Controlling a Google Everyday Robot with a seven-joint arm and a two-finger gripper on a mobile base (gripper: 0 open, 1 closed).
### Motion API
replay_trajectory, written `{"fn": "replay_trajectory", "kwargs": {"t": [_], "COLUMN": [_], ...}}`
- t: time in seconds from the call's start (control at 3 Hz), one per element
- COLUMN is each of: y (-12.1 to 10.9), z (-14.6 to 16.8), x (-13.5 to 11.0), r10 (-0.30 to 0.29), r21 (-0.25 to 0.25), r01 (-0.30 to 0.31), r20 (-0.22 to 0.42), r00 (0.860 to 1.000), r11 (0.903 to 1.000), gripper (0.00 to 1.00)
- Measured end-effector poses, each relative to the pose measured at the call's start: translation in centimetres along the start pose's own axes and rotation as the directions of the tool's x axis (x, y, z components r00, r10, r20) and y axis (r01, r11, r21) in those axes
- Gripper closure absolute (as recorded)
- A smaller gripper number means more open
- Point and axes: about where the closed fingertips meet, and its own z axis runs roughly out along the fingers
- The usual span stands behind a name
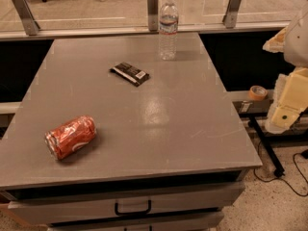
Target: Move rxbar chocolate near coke can
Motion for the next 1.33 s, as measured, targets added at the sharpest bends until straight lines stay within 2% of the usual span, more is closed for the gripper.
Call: {"fn": "replay_trajectory", "kwargs": {"t": [0.33,0.67,1.0,1.33], "y": [0.0,-0.6,-1.4,-2.1], "z": [0.0,1.5,4.1,6.7], "x": [0.0,-2.1,-6.1,-11.3], "r10": [0.0,0.035,0.086,0.079], "r21": [0.0,0.013,0.033,0.08], "r01": [0.0,-0.036,-0.095,-0.108], "r20": [0.0,0.089,0.213,0.3], "r00": [1.0,0.995,0.973,0.951], "r11": [1.0,0.9993,0.995,0.991], "gripper": [0.0,0.0,0.0,0.0]}}
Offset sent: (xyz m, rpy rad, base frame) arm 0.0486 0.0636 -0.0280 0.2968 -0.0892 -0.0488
